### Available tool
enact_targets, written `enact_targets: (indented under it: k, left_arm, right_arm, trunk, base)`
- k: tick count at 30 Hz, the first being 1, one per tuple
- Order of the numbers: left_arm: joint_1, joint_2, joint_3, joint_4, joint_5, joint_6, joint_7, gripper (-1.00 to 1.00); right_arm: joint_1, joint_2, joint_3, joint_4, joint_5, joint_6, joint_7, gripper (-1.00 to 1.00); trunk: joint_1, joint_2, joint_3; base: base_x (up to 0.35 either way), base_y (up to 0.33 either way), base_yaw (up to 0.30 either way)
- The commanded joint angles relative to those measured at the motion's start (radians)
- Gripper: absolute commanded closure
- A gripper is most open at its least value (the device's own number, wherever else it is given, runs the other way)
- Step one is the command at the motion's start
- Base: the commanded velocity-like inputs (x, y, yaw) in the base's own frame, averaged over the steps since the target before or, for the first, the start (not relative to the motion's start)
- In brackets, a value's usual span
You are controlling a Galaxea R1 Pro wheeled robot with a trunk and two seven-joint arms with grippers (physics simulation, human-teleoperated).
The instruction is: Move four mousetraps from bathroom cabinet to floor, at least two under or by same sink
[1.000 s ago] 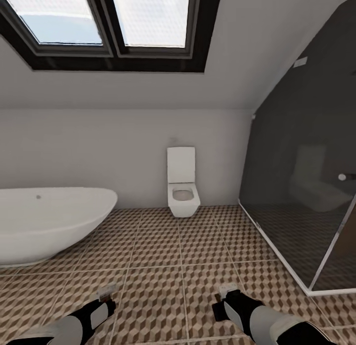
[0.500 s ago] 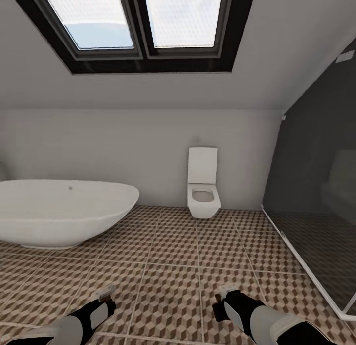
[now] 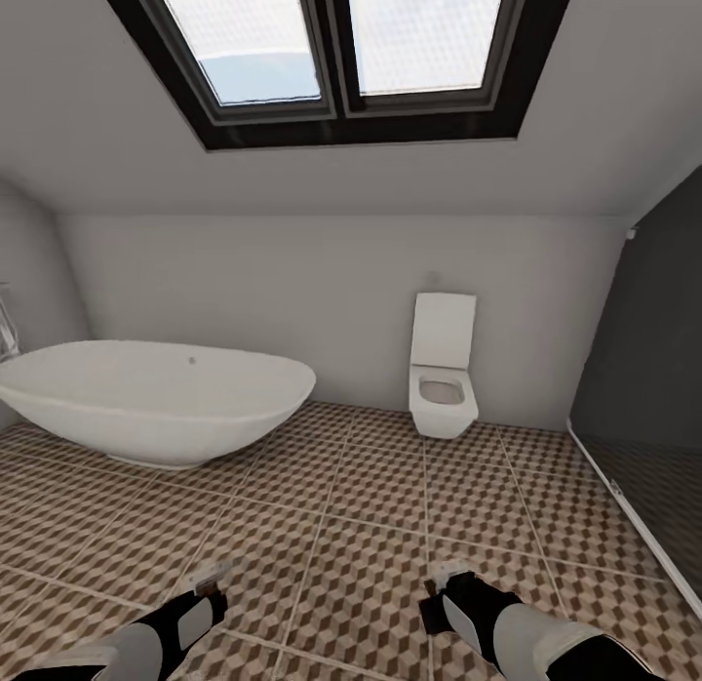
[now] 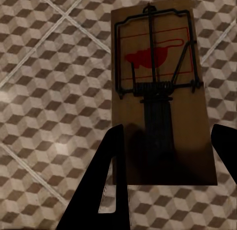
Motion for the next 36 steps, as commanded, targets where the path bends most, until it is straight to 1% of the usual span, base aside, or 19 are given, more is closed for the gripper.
enact_targets:
  k: [1, 36]
  left_arm:
    - [-0.001, 0.0, 0.003, 0.0, 0.0, 0.003, 0.003, 1.0]
    - [-0.001, 0.0, 0.003, -0.001, 0.001, 0.002, 0.003, 1.0]
  right_arm:
    - [0.0, 0.0, 0.008, -0.001, -0.011, 0.005, 0.0, 1.0]
    - [0.0, -0.002, 0.007, -0.001, -0.013, 0.007, 0.003, 1.0]
  trunk:
    - [0.0, -0.001, -0.001]
    - [0.0, -0.001, -0.001]
  base:
    - [0.0, 0.0, 0.291]
    - [0.0, 0.0, 0.291]
